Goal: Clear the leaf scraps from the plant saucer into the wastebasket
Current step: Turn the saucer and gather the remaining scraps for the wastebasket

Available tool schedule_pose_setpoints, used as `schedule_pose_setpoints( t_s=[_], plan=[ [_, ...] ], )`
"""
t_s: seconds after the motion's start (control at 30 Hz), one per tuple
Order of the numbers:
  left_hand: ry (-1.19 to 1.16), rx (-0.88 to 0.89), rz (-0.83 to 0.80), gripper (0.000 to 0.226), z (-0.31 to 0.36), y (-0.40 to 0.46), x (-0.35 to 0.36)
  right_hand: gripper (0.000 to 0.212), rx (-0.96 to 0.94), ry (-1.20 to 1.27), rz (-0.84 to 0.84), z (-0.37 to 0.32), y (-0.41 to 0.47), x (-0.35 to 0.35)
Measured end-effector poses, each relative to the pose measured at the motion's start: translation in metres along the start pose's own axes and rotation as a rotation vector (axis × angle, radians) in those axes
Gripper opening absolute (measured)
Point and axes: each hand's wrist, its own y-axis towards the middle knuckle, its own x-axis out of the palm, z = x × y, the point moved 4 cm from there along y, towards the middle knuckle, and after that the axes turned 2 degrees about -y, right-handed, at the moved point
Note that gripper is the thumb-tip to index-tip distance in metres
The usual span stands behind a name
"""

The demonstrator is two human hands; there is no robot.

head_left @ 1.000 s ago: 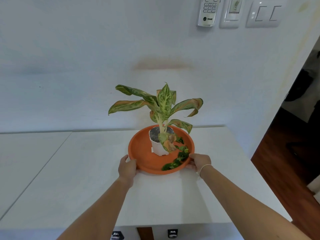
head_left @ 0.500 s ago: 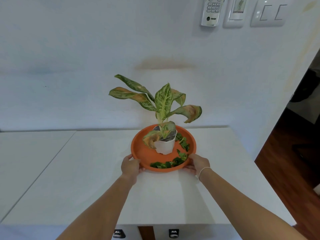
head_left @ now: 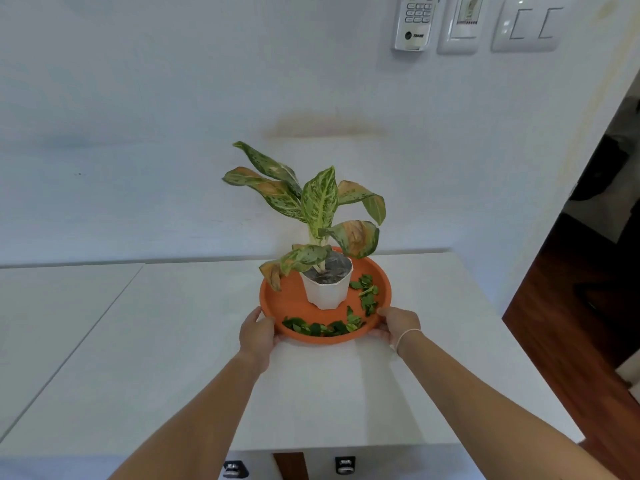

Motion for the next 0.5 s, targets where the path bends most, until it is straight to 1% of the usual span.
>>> schedule_pose_setpoints(
  t_s=[0.1, 0.2, 0.3, 0.43, 0.5],
  plan=[
    [-0.029, -0.022, 0.0, 0.051, -0.002, -0.007, 0.009, 0.009, 0.021, 0.038, 0.005, 0.006, -0.004, 0.01],
    [-0.047, -0.046, 0.017, 0.054, -0.003, -0.01, 0.012, 0.013, 0.033, 0.057, 0.008, 0.011, -0.007, 0.013],
    [-0.003, -0.078, 0.051, 0.053, 0.001, -0.009, 0.008, 0.014, 0.042, 0.063, -0.014, 0.014, -0.011, 0.012],
    [0.023, -0.079, 0.028, 0.036, 0.009, -0.008, 0.005, 0.013, 0.032, 0.061, -0.052, 0.012, -0.016, 0.009],
    [0.052, -0.08, 0.009, 0.033, 0.013, -0.007, 0.003, 0.013, 0.019, 0.061, -0.045, 0.01, -0.016, 0.005]
  ],
)
